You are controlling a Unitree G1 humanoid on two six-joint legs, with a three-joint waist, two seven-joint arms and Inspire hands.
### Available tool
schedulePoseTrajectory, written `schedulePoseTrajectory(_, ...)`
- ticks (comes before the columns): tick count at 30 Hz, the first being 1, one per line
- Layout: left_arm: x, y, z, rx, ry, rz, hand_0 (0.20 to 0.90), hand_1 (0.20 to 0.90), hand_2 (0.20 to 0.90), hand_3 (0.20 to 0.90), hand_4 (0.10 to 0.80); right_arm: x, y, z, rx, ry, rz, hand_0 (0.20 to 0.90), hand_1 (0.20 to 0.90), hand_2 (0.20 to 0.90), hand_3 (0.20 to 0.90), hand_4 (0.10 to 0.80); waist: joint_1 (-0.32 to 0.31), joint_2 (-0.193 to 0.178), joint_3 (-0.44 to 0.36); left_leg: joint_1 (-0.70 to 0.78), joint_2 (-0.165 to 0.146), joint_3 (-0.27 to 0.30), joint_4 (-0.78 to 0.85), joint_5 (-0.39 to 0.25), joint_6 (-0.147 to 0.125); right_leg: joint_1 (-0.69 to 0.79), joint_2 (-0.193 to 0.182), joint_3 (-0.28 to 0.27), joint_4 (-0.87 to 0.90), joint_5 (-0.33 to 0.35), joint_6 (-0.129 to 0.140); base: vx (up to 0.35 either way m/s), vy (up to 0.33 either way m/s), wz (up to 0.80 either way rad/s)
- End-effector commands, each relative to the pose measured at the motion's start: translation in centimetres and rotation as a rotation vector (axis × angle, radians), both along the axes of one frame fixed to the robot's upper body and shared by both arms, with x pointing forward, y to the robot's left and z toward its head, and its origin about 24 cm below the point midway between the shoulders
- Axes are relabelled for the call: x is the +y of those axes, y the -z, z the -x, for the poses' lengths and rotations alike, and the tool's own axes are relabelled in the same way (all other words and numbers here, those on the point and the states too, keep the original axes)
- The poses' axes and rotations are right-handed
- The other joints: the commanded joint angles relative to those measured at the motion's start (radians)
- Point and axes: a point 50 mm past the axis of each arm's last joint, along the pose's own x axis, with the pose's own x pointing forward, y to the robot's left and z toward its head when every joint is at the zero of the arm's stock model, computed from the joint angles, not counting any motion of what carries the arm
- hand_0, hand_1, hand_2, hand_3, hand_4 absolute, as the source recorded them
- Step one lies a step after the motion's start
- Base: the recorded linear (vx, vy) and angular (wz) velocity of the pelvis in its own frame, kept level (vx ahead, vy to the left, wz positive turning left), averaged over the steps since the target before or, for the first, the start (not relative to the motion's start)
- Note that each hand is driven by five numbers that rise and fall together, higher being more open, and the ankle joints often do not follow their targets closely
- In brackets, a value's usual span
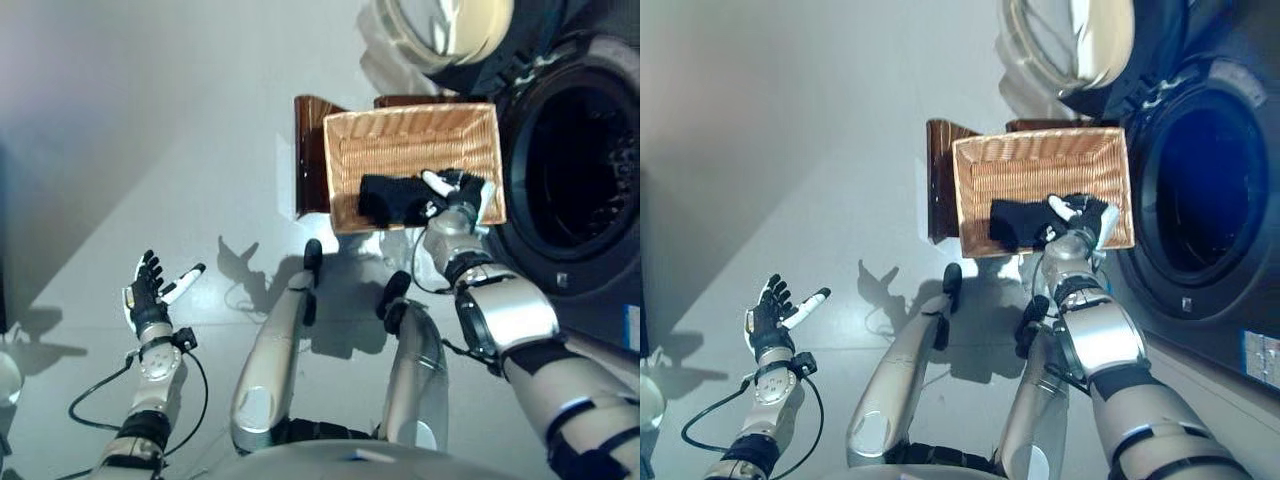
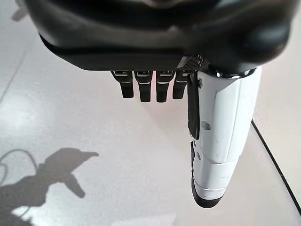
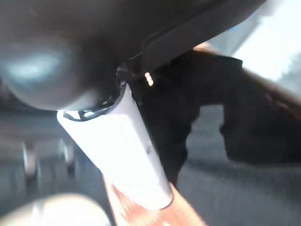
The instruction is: Pick up the clothes and place them into the washing machine
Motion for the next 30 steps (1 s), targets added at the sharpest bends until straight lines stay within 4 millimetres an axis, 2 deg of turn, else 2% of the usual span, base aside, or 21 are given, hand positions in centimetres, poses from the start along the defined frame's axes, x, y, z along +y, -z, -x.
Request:
schedulePoseTrajectory(1,1.1,1.2,2.3,0.079,-0.019,-0.053,0.900,0.900,0.900,0.900,0.800,-3.7,-1.8,0.5,-0.185,0.107,-0.033,0.200,0.200,0.200,0.200,0.300,0.013,0.080,-0.103,-0.029,-0.059,0.016,0.029,-0.094,-0.027,0.054,0.023,-0.051,-0.110,0.024,-0.013,0.028,0.022,-0.09)
schedulePoseTrajectory(3,0.7,2.0,2.8,0.121,-0.005,-0.037,0.900,0.900,0.900,0.900,0.800,-3.4,-0.5,1.2,-0.209,0.120,-0.112,0.200,0.200,0.200,0.200,0.300,0.009,0.094,-0.129,0.005,-0.053,0.025,0.002,-0.068,-0.023,0.090,0.026,-0.062,-0.145,0.047,-0.017,0.014,0.015,0.01)
schedulePoseTrajectory(8,-0.5,3.5,4.0,0.185,0.018,0.004,0.900,0.900,0.900,0.900,0.800,-3.2,2.5,3.0,-0.241,0.157,-0.246,0.200,0.200,0.200,0.200,0.300,-0.007,0.116,-0.176,0.077,-0.056,0.023,-0.040,-0.067,-0.024,0.152,0.030,-0.068,-0.184,0.047,-0.008,0.081,0.010,-0.01)
schedulePoseTrajectory(11,-1.4,4.5,5.0,0.223,0.023,0.044,0.900,0.900,0.900,0.900,0.800,-2.8,4.2,4.4,-0.333,0.210,-0.378,0.200,0.200,0.200,0.200,0.300,-0.020,0.136,-0.209,0.122,-0.062,0.025,-0.058,-0.071,-0.023,0.190,0.030,-0.065,-0.200,0.038,-0.001,0.073,0.011,-0.07)
schedulePoseTrajectory(14,-1.5,5.0,5.6,0.246,0.015,0.059,0.900,0.900,0.900,0.900,0.800,-3.2,5.0,5.4,-0.405,0.277,-0.457,0.200,0.200,0.200,0.200,0.300,-0.029,0.155,-0.230,0.145,-0.068,0.023,-0.065,-0.078,-0.020,0.206,0.026,-0.060,-0.199,0.031,0.003,0.060,0.005,-0.03)
schedulePoseTrajectory(19,-1.8,5.6,6.7,0.270,0.006,0.084,0.900,0.900,0.900,0.900,0.800,-3.2,5.9,6.5,-0.444,0.315,-0.494,0.200,0.200,0.200,0.200,0.300,-0.038,0.175,-0.273,0.185,-0.073,0.020,-0.089,-0.083,-0.019,0.235,0.026,-0.057,-0.216,0.025,0.010,0.064,0.009,-0.01)
schedulePoseTrajectory(23,-1.9,5.5,6.9,0.261,0.011,0.081,0.900,0.900,0.900,0.900,0.800,-3.1,5.9,6.5,-0.421,0.284,-0.451,0.200,0.200,0.200,0.200,0.300,-0.037,0.179,-0.289,0.200,-0.072,0.020,-0.096,-0.086,-0.018,0.248,0.028,-0.056,-0.226,0.024,0.012,0.026,-0.001,-0.04)
schedulePoseTrajectory(24,-1.9,5.4,6.8,0.257,0.019,0.074,0.900,0.900,0.900,0.900,0.800,-3.8,5.4,6.2,-0.345,0.246,-0.355,0.200,0.200,0.200,0.200,0.300,-0.031,0.177,-0.293,0.201,-0.072,0.019,-0.098,-0.087,-0.017,0.245,0.029,-0.055,-0.227,0.027,0.012,0.000,0.000,0.00)
schedulePoseTrajectory(25,-1.8,5.2,6.6,0.244,0.021,0.066,0.900,0.900,0.900,0.900,0.800,-4.2,4.5,5.5,-0.265,0.175,-0.222,0.296,0.296,0.296,0.296,0.369,-0.027,0.175,-0.293,0.196,-0.072,0.020,-0.099,-0.084,-0.018,0.239,0.030,-0.054,-0.226,0.031,0.012,-0.051,-0.019,0.01)
schedulePoseTrajectory(26,-1.8,5.1,6.4,0.238,0.019,0.062,0.900,0.900,0.900,0.900,0.800,-4.1,3.5,4.5,-0.219,0.108,-0.126,0.900,0.900,0.900,0.900,0.800,-0.025,0.173,-0.289,0.189,-0.070,0.022,-0.095,-0.083,-0.017,0.232,0.031,-0.051,-0.224,0.035,0.010,-0.068,-0.017,0.01)
schedulePoseTrajectory(27,-1.7,5.0,6.2,0.232,0.018,0.057,0.900,0.900,0.900,0.900,0.800,-4.3,2.8,3.9,-0.131,0.045,0.009,0.900,0.900,0.900,0.900,0.800,-0.022,0.170,-0.286,0.183,-0.070,0.023,-0.092,-0.080,-0.018,0.224,0.033,-0.048,-0.222,0.038,0.008,-0.076,-0.018,0.00)
schedulePoseTrajectory(28,-1.5,4.8,6.1,0.220,0.009,0.052,0.900,0.900,0.900,0.900,0.800,-3.6,1.7,2.9,-0.075,-0.056,0.164,0.900,0.900,0.900,0.900,0.800,-0.022,0.165,-0.279,0.174,-0.067,0.025,-0.090,-0.076,-0.017,0.211,0.037,-0.048,-0.218,0.044,0.005,-0.054,-0.015,-0.02)
schedulePoseTrajectory(29,-1.5,4.8,6.0,0.219,0.008,0.052,0.900,0.900,0.900,0.900,0.800,-3.6,1.7,2.8,-0.075,-0.057,0.166,0.900,0.900,0.900,0.900,0.800,-0.023,0.165,-0.278,0.173,-0.068,0.025,-0.089,-0.077,-0.017,0.210,0.036,-0.047,-0.217,0.043,0.005,-0.077,-0.035,-0.04)
schedulePoseTrajectory(30,-1.1,4.4,5.7,0.209,0.005,0.026,0.900,0.900,0.900,0.900,0.800,-3.0,0.5,1.8,0.041,-0.179,0.429,0.900,0.900,0.900,0.900,0.800,-0.024,0.153,-0.263,0.151,-0.062,0.026,-0.077,-0.072,-0.018,0.193,0.041,-0.048,-0.210,0.049,0.000,-0.076,-0.041,-0.02)
